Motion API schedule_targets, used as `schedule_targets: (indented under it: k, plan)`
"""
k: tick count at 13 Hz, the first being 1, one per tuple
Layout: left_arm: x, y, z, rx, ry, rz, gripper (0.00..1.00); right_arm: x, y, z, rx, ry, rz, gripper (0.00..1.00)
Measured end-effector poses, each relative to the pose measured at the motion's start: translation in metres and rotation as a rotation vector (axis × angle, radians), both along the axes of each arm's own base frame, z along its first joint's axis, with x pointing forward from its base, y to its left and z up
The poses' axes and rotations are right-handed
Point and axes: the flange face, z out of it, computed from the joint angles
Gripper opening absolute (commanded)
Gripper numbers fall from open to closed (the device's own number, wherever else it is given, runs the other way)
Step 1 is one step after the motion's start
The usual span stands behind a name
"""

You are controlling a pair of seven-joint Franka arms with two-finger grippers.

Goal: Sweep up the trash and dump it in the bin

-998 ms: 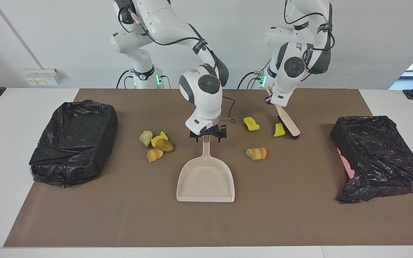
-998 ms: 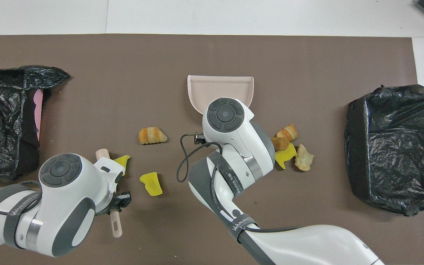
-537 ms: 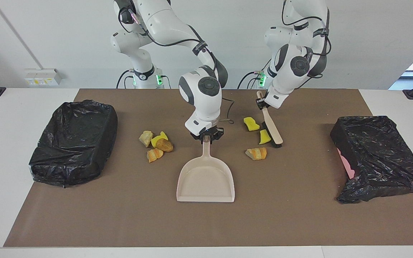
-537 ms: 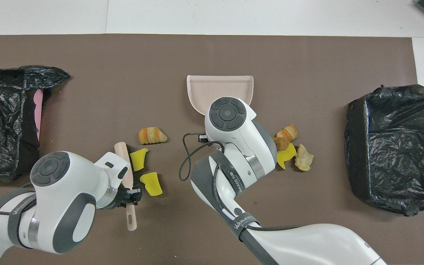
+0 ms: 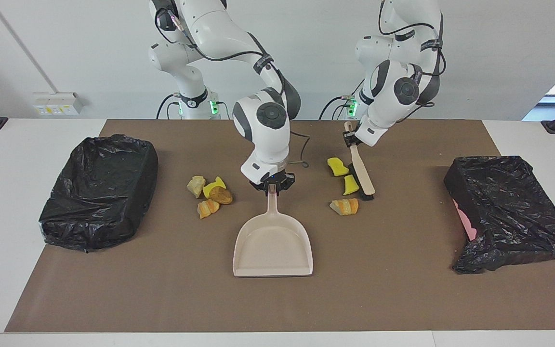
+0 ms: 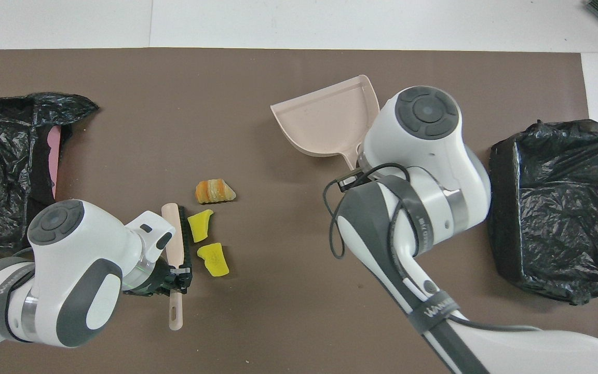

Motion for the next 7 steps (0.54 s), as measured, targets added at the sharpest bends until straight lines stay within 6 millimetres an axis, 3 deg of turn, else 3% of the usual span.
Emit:
schedule_targets:
  k: [2, 3, 7]
  plan:
    - [0.001, 0.002, 0.000, 0.015, -0.006, -0.010, 0.00, -0.017, -0.015, 0.019, 0.005, 0.060, 0.184, 0.00]
    - [0.002, 0.002, 0.000, 0.023, -0.008, -0.016, 0.00, -0.025, -0.015, 0.018, 0.004, 0.075, 0.264, 0.00]
    - [0.002, 0.003, -0.002, 0.034, -0.009, -0.028, 0.00, -0.054, -0.016, -0.013, -0.012, 0.132, 0.615, 0.00]
